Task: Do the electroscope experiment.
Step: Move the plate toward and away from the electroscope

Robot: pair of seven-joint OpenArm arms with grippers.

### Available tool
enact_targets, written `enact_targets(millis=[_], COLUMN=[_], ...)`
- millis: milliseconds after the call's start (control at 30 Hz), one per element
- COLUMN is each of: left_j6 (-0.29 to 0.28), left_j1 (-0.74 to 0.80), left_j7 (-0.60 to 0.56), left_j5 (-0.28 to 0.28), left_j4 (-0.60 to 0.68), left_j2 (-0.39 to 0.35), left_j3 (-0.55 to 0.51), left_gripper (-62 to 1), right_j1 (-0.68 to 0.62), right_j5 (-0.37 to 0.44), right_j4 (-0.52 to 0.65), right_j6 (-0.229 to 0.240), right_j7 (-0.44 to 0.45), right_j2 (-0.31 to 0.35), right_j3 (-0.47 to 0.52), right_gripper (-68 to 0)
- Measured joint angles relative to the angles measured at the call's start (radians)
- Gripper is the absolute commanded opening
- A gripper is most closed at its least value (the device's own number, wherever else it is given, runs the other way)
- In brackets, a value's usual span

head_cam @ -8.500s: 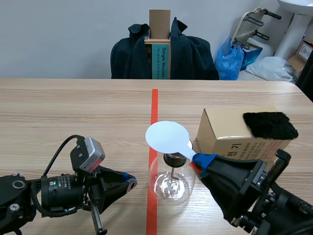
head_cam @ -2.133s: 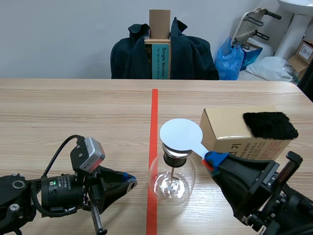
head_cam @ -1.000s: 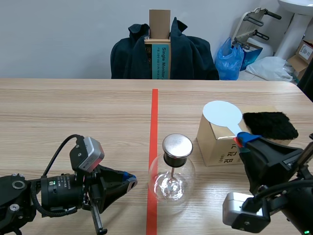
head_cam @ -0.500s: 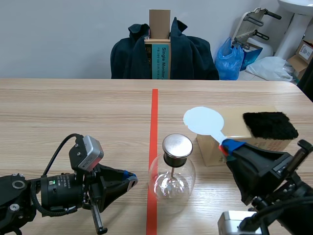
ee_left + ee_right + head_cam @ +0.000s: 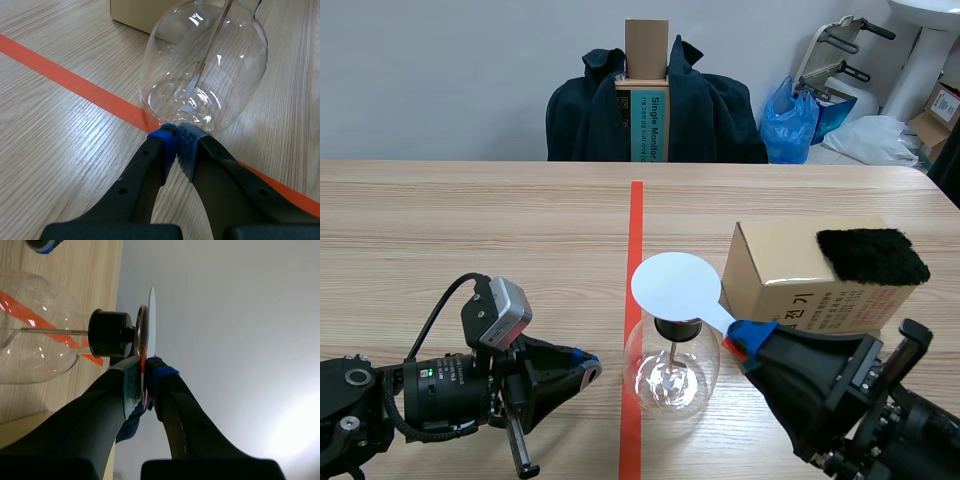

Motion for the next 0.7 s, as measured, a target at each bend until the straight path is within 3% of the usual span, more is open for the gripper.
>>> enact_targets(millis=[533, 700], left_j6=[0.000, 0.000], left_j1=[0.000, 0.000], left_j7=[0.000, 0.000], left_j5=[0.000, 0.000], left_j4=[0.000, 0.000], left_j2=[0.000, 0.000], left_j3=[0.000, 0.000], left_gripper=[-58.8, -58.8], right_j1=[0.000, 0.000], right_j5=[0.000, 0.000], right_j4=[0.000, 0.000], right_j6=[0.000, 0.000], right_j7=[0.011, -0.036], right_j2=[0.000, 0.000], right_j3=[0.000, 0.000], right_gripper=[-66.7, -66.7])
